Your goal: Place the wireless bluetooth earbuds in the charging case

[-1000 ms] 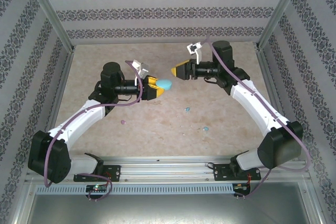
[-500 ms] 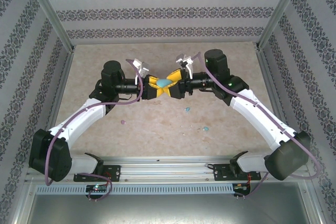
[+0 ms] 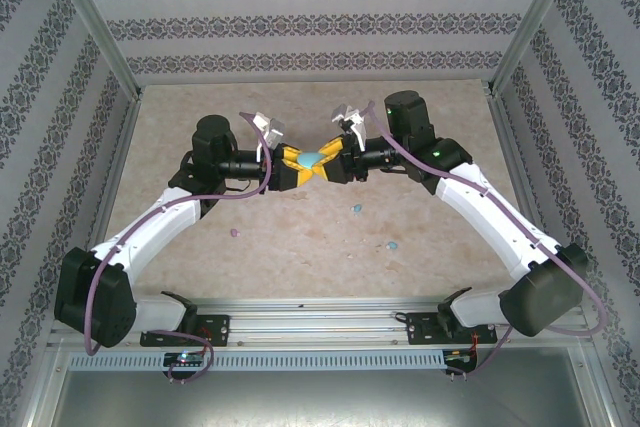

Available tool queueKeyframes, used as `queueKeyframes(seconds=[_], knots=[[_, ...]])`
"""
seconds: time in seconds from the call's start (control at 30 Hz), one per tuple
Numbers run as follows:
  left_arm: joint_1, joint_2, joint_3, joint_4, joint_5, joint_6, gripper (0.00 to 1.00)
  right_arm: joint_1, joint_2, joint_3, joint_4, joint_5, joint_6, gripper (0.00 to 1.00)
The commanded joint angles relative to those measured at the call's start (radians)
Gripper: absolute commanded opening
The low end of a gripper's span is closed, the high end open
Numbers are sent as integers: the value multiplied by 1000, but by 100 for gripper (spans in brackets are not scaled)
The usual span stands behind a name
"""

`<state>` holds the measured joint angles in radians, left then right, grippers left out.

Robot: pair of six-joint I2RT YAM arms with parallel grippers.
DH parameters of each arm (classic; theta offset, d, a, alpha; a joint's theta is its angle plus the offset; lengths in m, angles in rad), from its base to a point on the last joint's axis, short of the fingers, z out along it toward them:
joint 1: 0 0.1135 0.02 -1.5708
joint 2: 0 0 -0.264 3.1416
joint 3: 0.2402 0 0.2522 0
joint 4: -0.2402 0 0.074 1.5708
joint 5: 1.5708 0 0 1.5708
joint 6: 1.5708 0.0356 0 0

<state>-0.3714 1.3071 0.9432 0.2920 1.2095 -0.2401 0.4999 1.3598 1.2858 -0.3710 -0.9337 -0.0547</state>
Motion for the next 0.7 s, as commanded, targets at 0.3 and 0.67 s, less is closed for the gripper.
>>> queueKeyframes(seconds=[0.3, 0.67], knots=[[-8, -41, 12, 8, 9, 34, 9, -58, 33, -10, 272, -34, 383, 32], [-8, -37, 3, 64, -2, -7, 9, -69, 44, -35, 302, 10, 489, 57]])
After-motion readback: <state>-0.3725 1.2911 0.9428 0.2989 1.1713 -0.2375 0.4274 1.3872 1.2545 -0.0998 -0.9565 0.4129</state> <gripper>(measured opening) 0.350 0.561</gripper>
